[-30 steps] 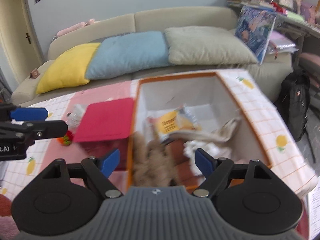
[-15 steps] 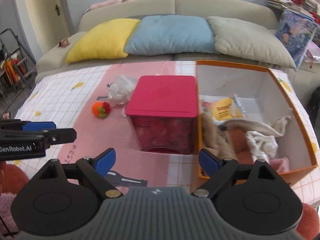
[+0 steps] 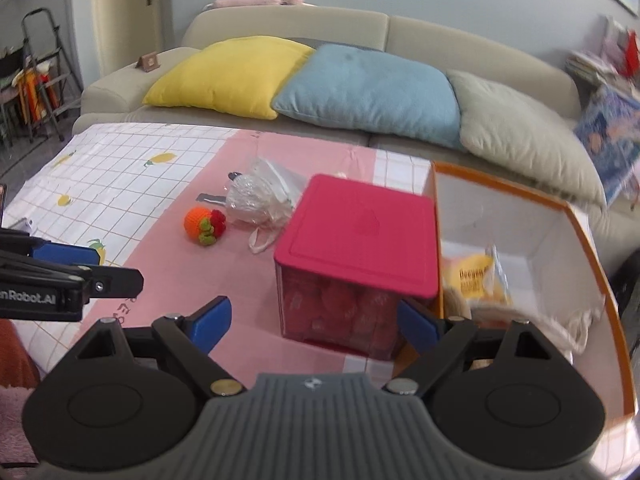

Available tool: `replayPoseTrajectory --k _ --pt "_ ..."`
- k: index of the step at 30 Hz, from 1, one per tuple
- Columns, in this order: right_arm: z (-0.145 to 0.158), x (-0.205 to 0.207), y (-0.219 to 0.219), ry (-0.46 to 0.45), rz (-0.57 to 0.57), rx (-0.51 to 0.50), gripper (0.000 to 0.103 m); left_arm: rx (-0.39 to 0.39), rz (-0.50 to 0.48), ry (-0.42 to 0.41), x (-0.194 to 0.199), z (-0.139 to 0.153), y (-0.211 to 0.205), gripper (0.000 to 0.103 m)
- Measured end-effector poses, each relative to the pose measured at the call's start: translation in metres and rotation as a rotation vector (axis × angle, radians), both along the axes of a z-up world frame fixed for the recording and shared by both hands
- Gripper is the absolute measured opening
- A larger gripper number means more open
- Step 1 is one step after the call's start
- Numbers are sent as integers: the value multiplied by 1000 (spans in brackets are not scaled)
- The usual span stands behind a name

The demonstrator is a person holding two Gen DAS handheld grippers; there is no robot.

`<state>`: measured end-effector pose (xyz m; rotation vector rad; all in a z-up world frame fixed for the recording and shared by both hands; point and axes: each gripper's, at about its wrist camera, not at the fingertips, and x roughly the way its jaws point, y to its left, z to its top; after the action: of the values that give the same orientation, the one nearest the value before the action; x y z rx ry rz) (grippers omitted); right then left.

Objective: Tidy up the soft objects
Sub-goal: 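Move both tools back over the table toward the orange crocheted fruit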

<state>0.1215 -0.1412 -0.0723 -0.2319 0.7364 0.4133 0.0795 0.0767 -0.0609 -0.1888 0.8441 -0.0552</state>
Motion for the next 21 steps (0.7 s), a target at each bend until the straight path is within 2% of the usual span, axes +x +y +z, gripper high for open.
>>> replayPoseTrajectory --k 5,9,12,21 --pt "9 19 16 -39 82 -12 86 32 -18 -6 16 0 11 72" --pt "10 39 33 -53 129 -35 77 85 -47 8 38 -6 18 72" --pt "10 54 46 -64 162 -56 75 137 -68 3 55 -11 23 72" --pt "-3 101 71 -45 228 -146 71 175 -114 18 106 -40 36 72"
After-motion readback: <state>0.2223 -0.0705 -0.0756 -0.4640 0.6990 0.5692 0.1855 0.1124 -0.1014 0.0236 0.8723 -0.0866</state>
